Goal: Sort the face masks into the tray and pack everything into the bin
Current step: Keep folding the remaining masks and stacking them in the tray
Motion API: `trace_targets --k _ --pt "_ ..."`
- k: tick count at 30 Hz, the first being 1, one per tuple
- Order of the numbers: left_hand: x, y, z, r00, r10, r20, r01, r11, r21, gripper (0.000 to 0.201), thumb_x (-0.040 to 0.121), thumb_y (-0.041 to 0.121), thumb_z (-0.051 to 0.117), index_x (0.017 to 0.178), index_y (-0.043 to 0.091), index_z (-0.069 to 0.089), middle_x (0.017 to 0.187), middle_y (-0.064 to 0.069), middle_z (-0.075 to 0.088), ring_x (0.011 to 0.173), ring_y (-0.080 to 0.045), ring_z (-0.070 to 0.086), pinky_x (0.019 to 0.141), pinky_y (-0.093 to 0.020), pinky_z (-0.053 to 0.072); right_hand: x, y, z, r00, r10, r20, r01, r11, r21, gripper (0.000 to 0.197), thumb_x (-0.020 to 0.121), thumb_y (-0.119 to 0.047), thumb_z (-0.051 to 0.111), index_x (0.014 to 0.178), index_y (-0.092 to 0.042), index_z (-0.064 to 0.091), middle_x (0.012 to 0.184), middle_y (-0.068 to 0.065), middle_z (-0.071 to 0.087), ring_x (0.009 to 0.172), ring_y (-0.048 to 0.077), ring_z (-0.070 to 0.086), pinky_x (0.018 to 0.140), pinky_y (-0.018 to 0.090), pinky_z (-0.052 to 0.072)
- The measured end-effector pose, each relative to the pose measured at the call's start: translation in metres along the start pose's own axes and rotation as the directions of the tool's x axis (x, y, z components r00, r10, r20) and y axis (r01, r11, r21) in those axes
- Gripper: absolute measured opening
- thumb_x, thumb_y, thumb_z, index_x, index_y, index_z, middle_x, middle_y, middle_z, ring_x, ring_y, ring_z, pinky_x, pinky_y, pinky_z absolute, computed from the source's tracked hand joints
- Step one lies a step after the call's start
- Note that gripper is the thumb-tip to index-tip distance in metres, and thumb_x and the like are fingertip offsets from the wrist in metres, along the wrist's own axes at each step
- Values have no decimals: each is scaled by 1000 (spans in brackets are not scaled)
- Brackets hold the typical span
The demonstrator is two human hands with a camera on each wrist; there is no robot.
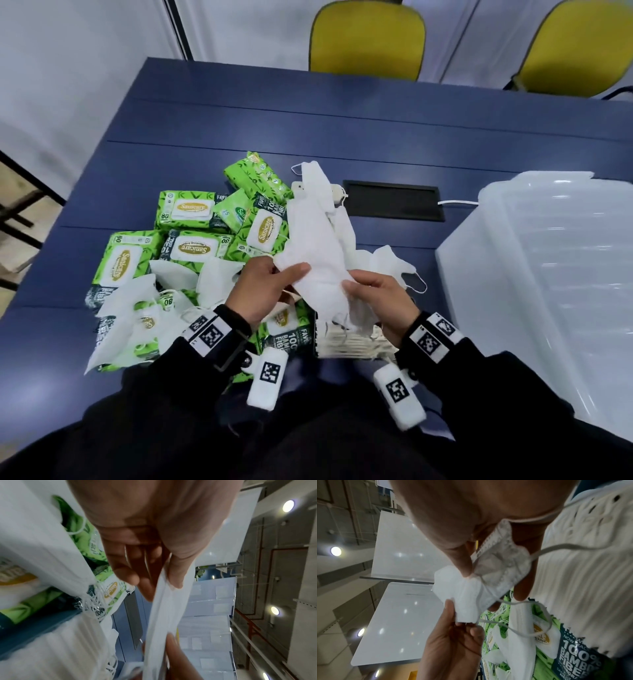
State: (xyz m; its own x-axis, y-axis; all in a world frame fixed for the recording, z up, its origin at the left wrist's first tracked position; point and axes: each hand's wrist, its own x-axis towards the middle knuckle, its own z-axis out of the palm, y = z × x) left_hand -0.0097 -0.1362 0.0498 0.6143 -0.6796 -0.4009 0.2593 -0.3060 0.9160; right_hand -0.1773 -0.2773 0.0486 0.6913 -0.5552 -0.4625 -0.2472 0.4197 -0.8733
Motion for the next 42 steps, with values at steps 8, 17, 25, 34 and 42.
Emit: trace_targets --k 8,17,25,34,42 --pt "-26 -1 -28 1000 -4 -2 4 998 58 10 85 3 79 77 6 73 68 -10 72 57 -23 60 48 -27 47 -8 9 14 984 132 117 -124 990 -73 15 93 -20 70 103 -9 71 89 7 64 63 17 56 51 25 40" --pt "-40 -7 -32 986 -163 33 165 983 -77 77 74 5 89 135 21 45 96 -22 66 63 -28 65 57 -36 59 -14 14 45 994 -36 106 39 999 -26 43 73 -16 89 82 9 54 90 15 62 89 23 61 90 38 49" --pt "-33 -8 -54 993 -53 -108 51 998 -26 22 84 -5 75 99 12 75 83 -11 75 77 -28 67 65 -32 57 -28 11 37 989 111 94 -122 985 125 31 82 6 74 111 0 63 95 18 75 72 27 73 64 34 60" --pt "-33 15 -70 864 472 -176 -440 877 195 41 67 -23 73 85 15 74 113 -24 61 106 -22 58 82 -12 46 -22 14 40 987 158 4 -154 957 247 33 84 9 69 117 5 68 109 25 73 82 33 73 68 37 60" --pt "-45 7 -57 949 291 -121 -300 951 -72 33 89 -17 46 96 -4 75 87 0 74 72 -8 62 64 -17 50 -16 20 61 980 180 -80 -151 949 276 33 85 5 72 118 10 66 104 20 75 79 29 72 68 36 61"
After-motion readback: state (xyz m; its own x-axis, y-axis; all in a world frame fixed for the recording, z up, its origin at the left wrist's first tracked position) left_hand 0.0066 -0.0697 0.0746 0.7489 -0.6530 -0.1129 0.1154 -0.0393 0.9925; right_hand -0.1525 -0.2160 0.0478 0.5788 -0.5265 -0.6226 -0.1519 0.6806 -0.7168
